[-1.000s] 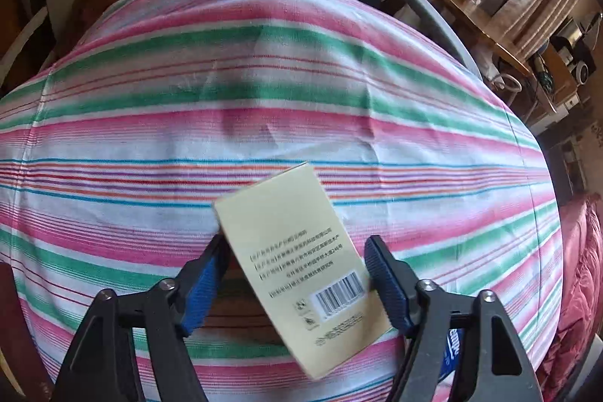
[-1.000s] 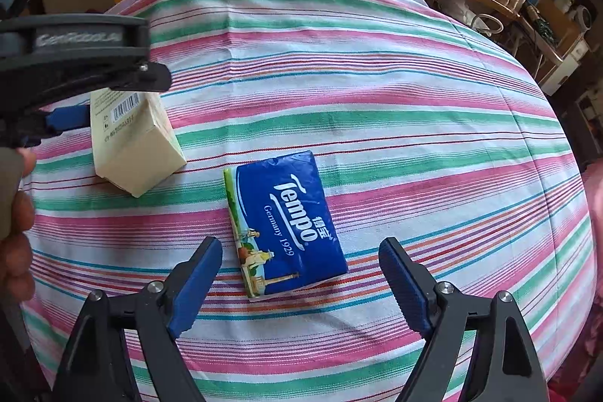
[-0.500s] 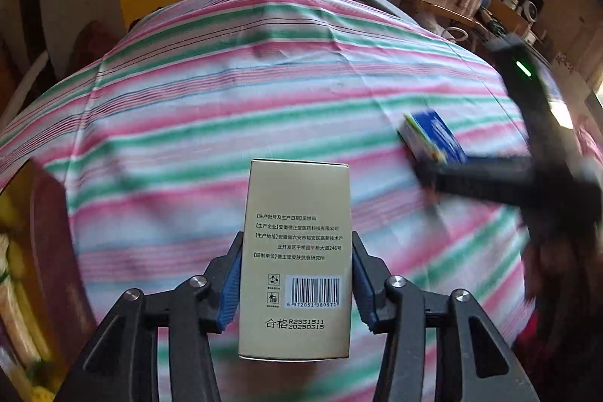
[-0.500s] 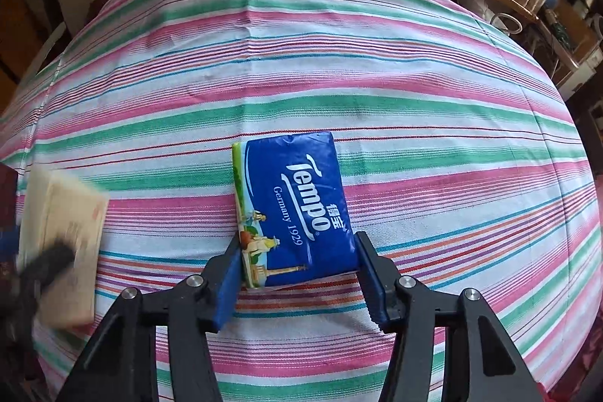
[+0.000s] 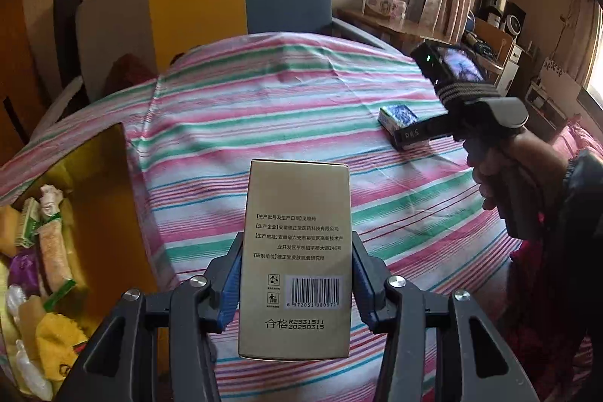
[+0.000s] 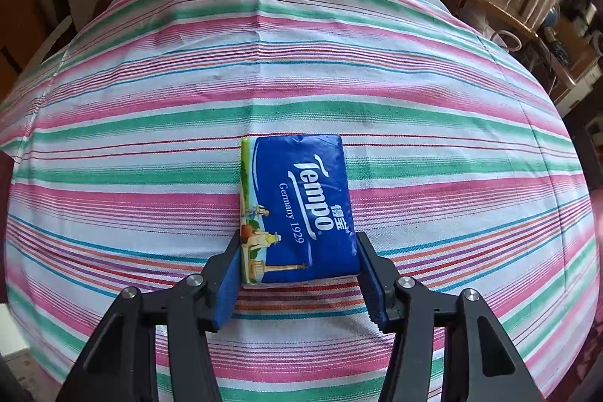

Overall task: Organize objects
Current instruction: 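Grasp the cream box with the left tool while the right tool holds the Tempo pack, then carry the cream box into the gold tray and open the left tool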

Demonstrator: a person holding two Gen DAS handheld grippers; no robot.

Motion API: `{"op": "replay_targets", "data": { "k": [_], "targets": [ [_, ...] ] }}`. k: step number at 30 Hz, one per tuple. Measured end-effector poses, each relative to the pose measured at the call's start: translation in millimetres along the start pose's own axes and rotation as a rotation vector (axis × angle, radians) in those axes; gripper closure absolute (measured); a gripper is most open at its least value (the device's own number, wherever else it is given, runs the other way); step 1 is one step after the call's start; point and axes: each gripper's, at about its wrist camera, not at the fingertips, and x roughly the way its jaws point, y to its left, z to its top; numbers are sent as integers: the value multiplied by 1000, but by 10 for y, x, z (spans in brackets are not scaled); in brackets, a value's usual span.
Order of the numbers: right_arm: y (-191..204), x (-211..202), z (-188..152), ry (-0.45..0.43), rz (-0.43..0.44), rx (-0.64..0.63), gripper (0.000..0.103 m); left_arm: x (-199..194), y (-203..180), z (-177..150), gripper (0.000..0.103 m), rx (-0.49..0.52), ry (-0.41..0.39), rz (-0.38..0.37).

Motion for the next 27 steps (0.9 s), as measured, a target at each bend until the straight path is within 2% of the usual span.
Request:
{"op": "replay_targets", "data": {
  "k": [4, 10, 18, 22, 27],
  "targets": [
    [101, -48, -37, -18, -25, -28, 50, -188, 134, 3, 53, -31, -42, 4],
    [50, -65, -91, -39, -10, -22, 50, -352, 343, -40, 53, -78, -67, 9],
    [-12, -142, -136, -55, 0, -20, 49, -553, 451, -56, 53, -125, -98, -45],
    [61, -160, -179, -63, -13, -30, 49, -652, 500, -45, 53, -128, -126, -16],
    [63, -162, -183, -68, -21, -41, 49, -658, 694, -77, 53, -175, -116, 14]
  ]
}}
